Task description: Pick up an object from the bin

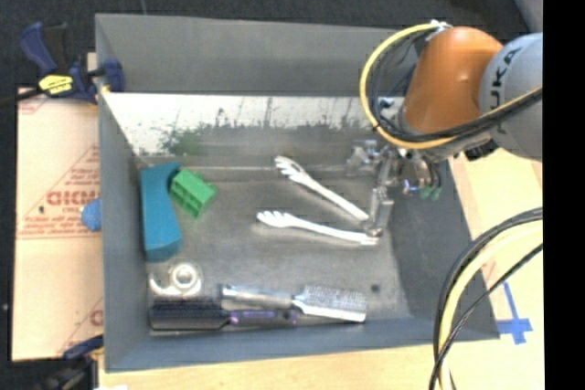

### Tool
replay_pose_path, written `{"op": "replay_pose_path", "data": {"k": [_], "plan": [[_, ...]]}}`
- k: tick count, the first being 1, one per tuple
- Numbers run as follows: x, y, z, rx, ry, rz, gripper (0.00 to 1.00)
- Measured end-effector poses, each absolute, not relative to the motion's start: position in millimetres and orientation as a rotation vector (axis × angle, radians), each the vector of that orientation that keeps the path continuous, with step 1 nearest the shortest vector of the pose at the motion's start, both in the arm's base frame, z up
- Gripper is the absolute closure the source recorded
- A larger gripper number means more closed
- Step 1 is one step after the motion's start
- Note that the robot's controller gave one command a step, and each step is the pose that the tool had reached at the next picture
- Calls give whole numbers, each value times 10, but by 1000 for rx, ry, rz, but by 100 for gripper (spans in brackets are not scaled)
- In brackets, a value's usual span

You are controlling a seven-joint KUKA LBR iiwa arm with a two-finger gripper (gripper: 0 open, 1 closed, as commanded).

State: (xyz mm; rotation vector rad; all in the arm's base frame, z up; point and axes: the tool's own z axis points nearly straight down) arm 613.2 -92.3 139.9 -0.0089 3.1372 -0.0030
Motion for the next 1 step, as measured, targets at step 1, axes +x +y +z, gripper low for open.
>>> {"op": "replay_pose_path", "data": {"k": [1], "plan": [[6132,-923,1399,-9,3137,-3,0]]}}
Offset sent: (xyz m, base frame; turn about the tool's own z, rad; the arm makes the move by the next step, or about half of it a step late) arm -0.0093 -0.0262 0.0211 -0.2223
